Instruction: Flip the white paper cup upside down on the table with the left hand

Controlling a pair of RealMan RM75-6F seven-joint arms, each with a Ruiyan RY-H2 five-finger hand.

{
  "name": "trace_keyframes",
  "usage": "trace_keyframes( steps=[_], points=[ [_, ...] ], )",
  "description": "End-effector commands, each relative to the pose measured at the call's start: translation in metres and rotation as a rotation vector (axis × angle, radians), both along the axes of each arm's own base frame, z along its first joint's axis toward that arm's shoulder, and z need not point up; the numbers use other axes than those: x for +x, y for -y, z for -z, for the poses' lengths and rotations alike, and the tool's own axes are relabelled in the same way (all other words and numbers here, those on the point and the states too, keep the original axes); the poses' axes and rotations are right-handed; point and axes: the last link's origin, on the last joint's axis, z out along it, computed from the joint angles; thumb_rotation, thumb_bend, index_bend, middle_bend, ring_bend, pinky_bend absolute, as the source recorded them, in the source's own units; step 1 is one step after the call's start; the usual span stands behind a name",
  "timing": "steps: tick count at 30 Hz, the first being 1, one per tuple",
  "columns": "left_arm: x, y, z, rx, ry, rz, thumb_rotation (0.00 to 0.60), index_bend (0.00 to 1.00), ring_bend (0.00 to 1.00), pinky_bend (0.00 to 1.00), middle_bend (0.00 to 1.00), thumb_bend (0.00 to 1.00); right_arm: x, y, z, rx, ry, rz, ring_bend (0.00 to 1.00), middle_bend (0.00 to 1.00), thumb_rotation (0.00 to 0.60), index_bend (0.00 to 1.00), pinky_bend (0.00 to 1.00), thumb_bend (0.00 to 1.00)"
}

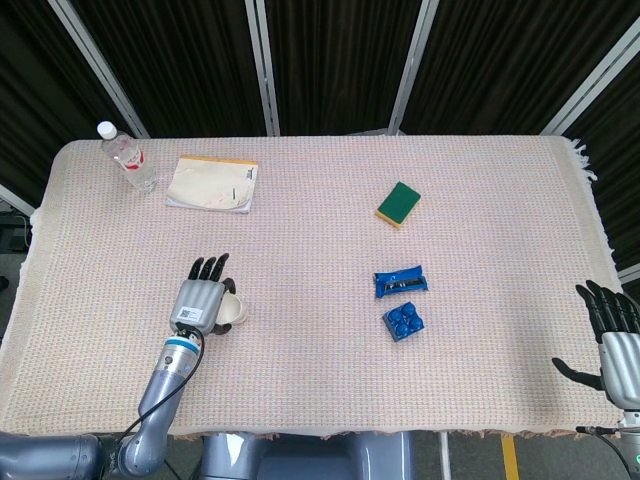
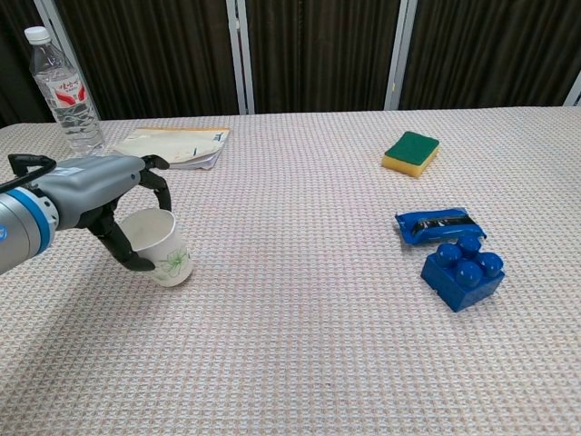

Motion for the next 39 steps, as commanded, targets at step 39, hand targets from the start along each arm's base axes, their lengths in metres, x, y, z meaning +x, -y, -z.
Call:
trace_keyframes(
  steps=[39],
  points=[
    [-0.032,-0.012,0.012,0.021,-0.050,-0.021,0.600,0.25,0.00,0.00,0.00,0.09,0.001,0.001,0.002,0.007,0.001,-0.004,0.00,0.00,0.600,0.00,0.00,0.00]
  ],
)
